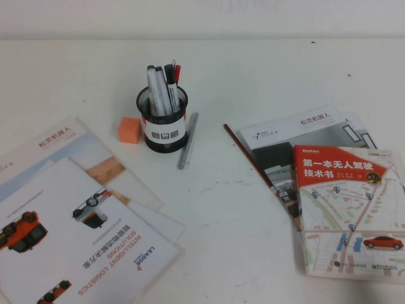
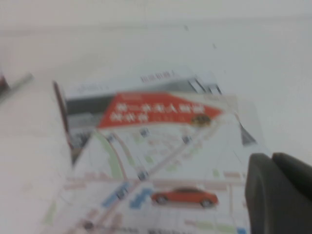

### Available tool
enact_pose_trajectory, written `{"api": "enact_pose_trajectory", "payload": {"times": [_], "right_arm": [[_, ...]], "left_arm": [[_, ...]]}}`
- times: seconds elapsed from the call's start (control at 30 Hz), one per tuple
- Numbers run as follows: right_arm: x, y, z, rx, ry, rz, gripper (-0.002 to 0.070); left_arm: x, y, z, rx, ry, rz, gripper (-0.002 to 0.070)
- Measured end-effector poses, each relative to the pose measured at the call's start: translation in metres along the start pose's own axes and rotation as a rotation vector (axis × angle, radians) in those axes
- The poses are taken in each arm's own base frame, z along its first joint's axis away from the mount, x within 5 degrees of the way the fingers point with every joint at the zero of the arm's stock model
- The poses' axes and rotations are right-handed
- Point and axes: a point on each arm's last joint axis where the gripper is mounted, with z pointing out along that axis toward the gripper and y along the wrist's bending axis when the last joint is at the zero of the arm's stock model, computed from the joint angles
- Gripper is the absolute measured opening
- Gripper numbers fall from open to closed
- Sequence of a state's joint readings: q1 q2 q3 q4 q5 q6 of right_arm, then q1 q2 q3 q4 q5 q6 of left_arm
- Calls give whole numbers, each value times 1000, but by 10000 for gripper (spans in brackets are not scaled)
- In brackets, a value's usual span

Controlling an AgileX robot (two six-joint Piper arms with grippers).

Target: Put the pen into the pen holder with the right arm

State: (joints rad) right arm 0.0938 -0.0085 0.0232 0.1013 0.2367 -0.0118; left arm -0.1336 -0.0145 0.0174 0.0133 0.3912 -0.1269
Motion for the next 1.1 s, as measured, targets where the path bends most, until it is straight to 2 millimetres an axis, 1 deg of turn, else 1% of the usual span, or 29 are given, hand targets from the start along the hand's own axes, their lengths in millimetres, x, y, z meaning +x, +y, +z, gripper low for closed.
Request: {"api": "enact_pose_trajectory", "payload": {"times": [0.13,0.2,1.1], "right_arm": [[8,-3,0,46,85,-22,-19],[9,-3,0,49,97,-25,-19],[10,-3,0,49,106,-27,-19]], "left_arm": [[0,0,0,0,0,0,-3],[0,0,0,0,0,0,-2],[0,0,0,0,0,0,-2]]}}
